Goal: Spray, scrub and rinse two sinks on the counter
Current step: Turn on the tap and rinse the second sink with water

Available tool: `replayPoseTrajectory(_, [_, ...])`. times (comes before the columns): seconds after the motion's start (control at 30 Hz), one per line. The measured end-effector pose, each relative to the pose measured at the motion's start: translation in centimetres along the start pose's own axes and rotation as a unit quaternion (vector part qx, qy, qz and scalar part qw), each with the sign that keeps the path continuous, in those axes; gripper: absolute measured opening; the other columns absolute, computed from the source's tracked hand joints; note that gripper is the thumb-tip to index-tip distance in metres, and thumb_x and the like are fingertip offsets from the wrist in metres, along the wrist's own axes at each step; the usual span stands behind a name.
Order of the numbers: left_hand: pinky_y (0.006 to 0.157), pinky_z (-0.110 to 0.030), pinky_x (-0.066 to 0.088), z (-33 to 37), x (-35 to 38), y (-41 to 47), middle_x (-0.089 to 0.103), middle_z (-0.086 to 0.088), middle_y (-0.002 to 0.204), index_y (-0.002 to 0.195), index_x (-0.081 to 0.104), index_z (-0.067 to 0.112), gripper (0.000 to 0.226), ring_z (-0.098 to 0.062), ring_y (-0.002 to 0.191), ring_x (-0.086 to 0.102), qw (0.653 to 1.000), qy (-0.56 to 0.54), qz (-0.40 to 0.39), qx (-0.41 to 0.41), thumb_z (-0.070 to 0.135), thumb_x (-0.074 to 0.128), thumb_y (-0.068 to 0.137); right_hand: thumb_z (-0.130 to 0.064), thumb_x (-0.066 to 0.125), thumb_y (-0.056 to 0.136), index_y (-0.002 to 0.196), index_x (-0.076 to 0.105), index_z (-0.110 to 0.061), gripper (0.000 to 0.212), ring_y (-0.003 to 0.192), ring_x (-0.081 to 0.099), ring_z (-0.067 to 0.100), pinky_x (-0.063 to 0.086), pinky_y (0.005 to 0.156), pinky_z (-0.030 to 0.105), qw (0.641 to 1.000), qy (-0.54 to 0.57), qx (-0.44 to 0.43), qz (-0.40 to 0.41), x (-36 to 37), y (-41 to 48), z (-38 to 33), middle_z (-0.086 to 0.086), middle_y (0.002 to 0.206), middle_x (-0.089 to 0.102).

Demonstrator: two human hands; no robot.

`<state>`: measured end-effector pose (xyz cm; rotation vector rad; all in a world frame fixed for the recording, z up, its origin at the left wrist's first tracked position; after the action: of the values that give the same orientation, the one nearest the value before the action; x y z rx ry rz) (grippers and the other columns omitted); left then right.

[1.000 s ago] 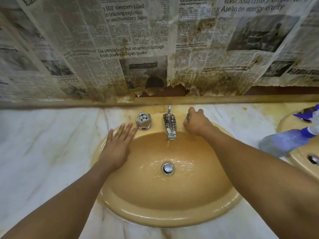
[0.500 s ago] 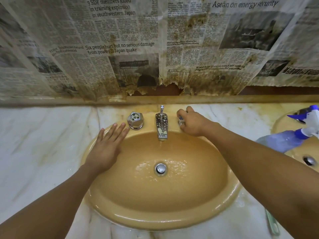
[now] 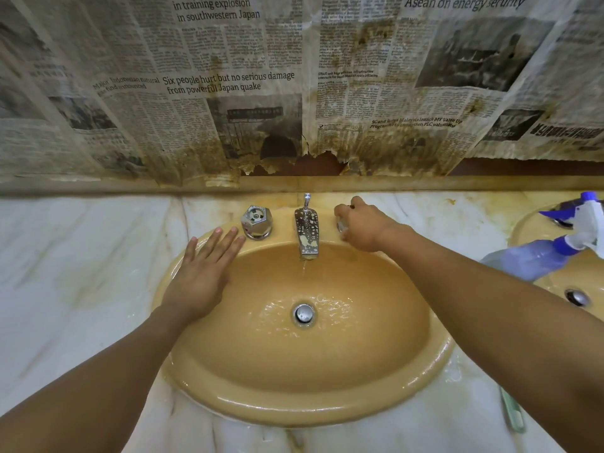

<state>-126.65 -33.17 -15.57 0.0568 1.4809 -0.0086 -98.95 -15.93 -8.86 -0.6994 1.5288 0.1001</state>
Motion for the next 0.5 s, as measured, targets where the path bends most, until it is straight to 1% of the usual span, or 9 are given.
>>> replayPoseTrajectory(0.1, [0.127, -0.054, 0.002, 0.0, -0.1, 0.0, -0.011, 0.016, 0.170, 0.164, -0.004, 0.033, 0.101, -0.015, 0.158, -0.008, 1.000, -0.003, -0.001, 0.002, 0.016, 0.066, 0.094, -0.018, 0.058, 0.098, 0.144, 0.045, -0.031, 0.050, 0.111, 0.050, 0.036, 0.047, 0.097, 0.046, 0.998, -0.041, -0.036, -0.017, -0.3, -0.4, 0.1, 0.007, 0.137, 0.038])
replayPoseTrajectory(0.17, [0.127, -0.054, 0.002, 0.1, -0.3, 0.0, -0.009, 0.016, 0.171, 0.165, -0.001, 0.032, 0.101, -0.015, 0.159, -0.007, 1.000, -0.007, 0.000, 0.004, 0.016, 0.067, 0.093, -0.018, 0.060, 0.097, 0.145, 0.045, -0.032, 0.053, 0.112, 0.051, 0.035, 0.047, 0.098, 0.045, 0.998, -0.044, -0.042, -0.023, -0.6, -0.5, 0.0, 0.006, 0.138, 0.039])
replayPoseTrajectory(0.23, [0.127, -0.054, 0.003, 0.0, -0.3, 0.0, -0.009, 0.016, 0.171, 0.165, 0.000, 0.032, 0.101, -0.015, 0.158, -0.007, 1.000, -0.010, 0.000, 0.007, 0.015, 0.068, 0.092, -0.023, 0.063, 0.095, 0.150, 0.041, -0.029, 0.059, 0.117, 0.054, 0.036, 0.047, 0.099, 0.043, 0.999, -0.017, -0.032, -0.018, -0.9, -0.6, 0.0, 0.008, 0.141, 0.039])
replayPoseTrajectory(0.3, [0.127, -0.054, 0.002, 0.0, -0.4, 0.0, -0.009, 0.017, 0.171, 0.165, 0.000, 0.033, 0.100, -0.013, 0.158, -0.008, 1.000, -0.017, 0.000, 0.007, 0.014, 0.067, 0.093, -0.033, 0.064, 0.095, 0.152, 0.037, -0.023, 0.064, 0.121, 0.055, 0.035, 0.049, 0.098, 0.043, 0.999, 0.028, 0.010, 0.016, -1.3, -0.7, 0.4, 0.010, 0.144, 0.039])
replayPoseTrajectory(0.37, [0.127, -0.054, 0.001, 0.0, -0.3, 0.0, -0.009, 0.018, 0.170, 0.165, 0.000, 0.033, 0.099, -0.013, 0.158, -0.009, 1.000, -0.020, 0.002, 0.006, 0.013, 0.065, 0.093, -0.040, 0.061, 0.097, 0.147, 0.042, -0.017, 0.059, 0.118, 0.056, 0.036, 0.050, 0.095, 0.043, 0.996, 0.041, 0.060, 0.048, -1.6, -0.8, 0.7, 0.013, 0.139, 0.042])
replayPoseTrajectory(0.4, [0.127, -0.054, 0.001, 0.0, -0.4, 0.0, -0.009, 0.018, 0.170, 0.165, 0.000, 0.033, 0.098, -0.013, 0.158, -0.009, 1.000, -0.020, 0.001, 0.007, 0.014, 0.065, 0.093, -0.040, 0.059, 0.097, 0.142, 0.046, -0.014, 0.054, 0.116, 0.056, 0.036, 0.050, 0.093, 0.042, 0.995, 0.040, 0.073, 0.052, -1.5, -0.8, 0.7, 0.014, 0.134, 0.045])
replayPoseTrajectory(0.5, [0.127, -0.054, 0.003, 0.0, -0.4, 0.0, -0.007, 0.017, 0.171, 0.165, 0.002, 0.033, 0.097, -0.013, 0.158, -0.007, 1.000, -0.021, 0.007, 0.010, 0.015, 0.065, 0.093, -0.030, 0.059, 0.096, 0.137, 0.049, -0.010, 0.046, 0.114, 0.056, 0.037, 0.048, 0.090, 0.039, 0.997, 0.037, 0.059, 0.047, -1.2, -0.6, 0.3, 0.014, 0.127, 0.049])
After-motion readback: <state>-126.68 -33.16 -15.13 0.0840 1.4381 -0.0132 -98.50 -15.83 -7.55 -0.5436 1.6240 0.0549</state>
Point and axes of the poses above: each hand's wrist, its own y-axis towards the middle knuckle, its own x-axis out of the palm, z = x × y, the point moved 7 cm from there along y, towards the middle knuckle
